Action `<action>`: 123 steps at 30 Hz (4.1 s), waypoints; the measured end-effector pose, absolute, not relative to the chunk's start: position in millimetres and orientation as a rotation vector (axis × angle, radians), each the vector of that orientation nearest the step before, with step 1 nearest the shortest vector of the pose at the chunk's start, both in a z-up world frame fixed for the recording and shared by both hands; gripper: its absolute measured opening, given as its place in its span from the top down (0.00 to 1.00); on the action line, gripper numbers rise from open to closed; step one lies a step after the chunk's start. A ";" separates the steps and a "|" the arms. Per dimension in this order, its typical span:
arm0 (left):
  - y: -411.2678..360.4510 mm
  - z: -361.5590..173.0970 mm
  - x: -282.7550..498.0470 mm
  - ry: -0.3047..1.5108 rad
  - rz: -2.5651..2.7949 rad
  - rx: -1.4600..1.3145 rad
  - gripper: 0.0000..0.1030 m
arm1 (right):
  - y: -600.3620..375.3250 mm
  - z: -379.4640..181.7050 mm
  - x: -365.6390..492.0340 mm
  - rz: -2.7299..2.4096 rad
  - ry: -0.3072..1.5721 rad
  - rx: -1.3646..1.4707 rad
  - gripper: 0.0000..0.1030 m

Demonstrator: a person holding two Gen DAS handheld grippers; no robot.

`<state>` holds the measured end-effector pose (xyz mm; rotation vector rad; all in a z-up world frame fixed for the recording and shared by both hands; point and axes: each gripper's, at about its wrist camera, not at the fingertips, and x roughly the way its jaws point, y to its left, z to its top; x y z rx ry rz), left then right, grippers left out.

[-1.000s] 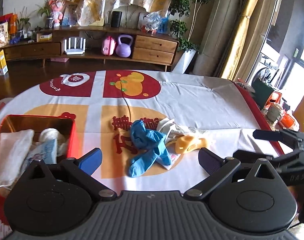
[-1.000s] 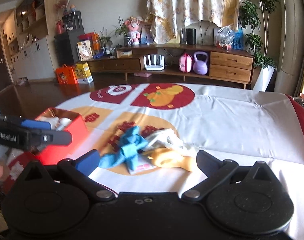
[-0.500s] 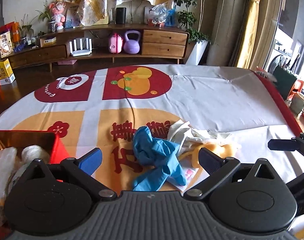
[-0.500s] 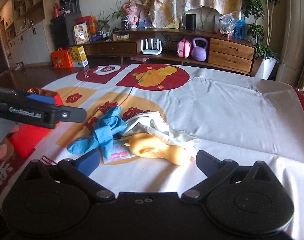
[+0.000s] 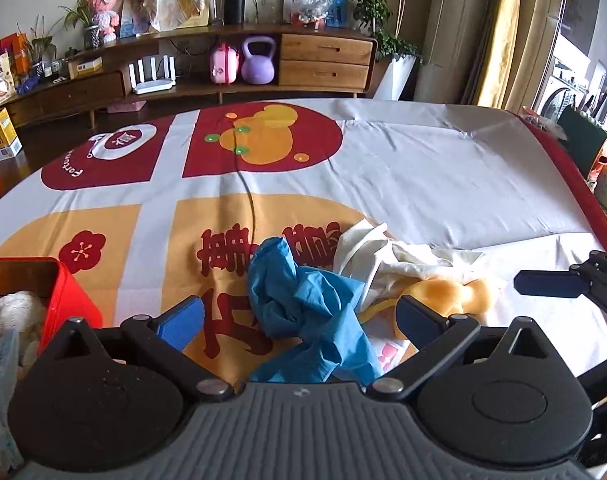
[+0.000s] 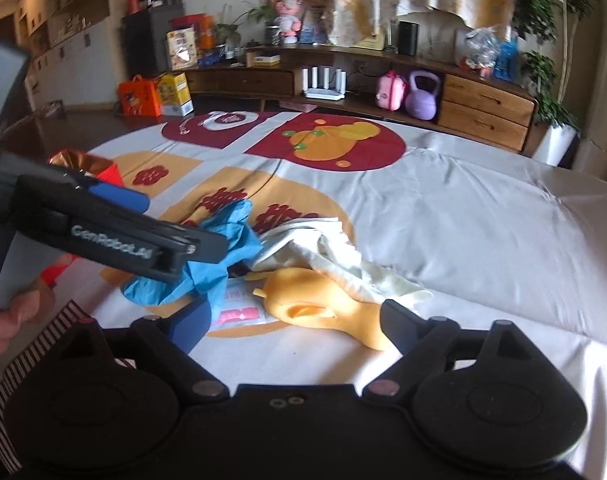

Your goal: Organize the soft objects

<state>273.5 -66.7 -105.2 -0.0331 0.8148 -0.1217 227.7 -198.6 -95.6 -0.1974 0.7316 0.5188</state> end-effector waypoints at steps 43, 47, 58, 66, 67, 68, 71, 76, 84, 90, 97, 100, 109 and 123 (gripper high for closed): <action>-36.8 -120.4 271.9 0.872 -0.104 -0.110 0.85 | -188.6 -95.8 222.6 0.419 0.683 -0.276 0.89; -28.8 -112.8 263.4 0.866 -0.094 -0.120 0.85 | -198.6 -84.6 213.5 0.406 0.662 -0.257 0.93; -17.7 -82.1 232.3 0.839 -0.088 -0.115 0.85 | -214.6 -50.5 186.5 0.411 0.658 -0.145 0.94; -9.6 -57.6 209.2 0.826 -0.091 -0.103 0.85 | -211.3 -24.8 166.8 0.449 0.661 -0.063 0.94; -8.6 -54.7 206.7 0.822 -0.091 -0.101 0.85 | -209.7 -21.8 164.4 0.456 0.659 -0.056 0.94; -7.7 -51.5 203.3 0.818 -0.091 -0.099 0.85 | -208.0 -18.7 161.8 0.464 0.655 -0.049 0.94; -4.5 -41.8 194.6 0.809 -0.093 -0.093 0.85 | -202.7 -8.7 154.2 0.491 0.646 -0.032 0.94; 2.5 -26.4 180.0 0.791 -0.091 -0.084 0.85 | -190.5 6.1 142.3 0.530 0.631 -0.021 0.94; 16.0 -4.5 158.3 0.752 -0.085 -0.062 0.85 | -168.2 20.7 132.6 0.587 0.637 0.014 0.93; 36.3 8.3 144.5 0.736 -0.071 -0.040 0.85 | -143.6 29.6 131.8 0.649 0.647 0.064 0.93; 69.1 15.8 132.7 0.739 -0.037 -0.028 0.85 | -100.7 36.3 133.7 0.709 0.646 0.070 0.93; 87.6 17.5 129.1 0.740 -0.012 -0.036 0.85 | -82.0 35.9 136.8 0.728 0.656 0.070 0.93; 131.5 18.6 128.0 0.751 0.046 -0.022 0.85 | -33.4 31.0 151.9 0.783 0.683 0.075 0.93; 172.8 -9.3 145.6 0.812 0.099 -0.022 0.85 | 15.0 7.0 181.9 0.831 0.781 0.114 0.92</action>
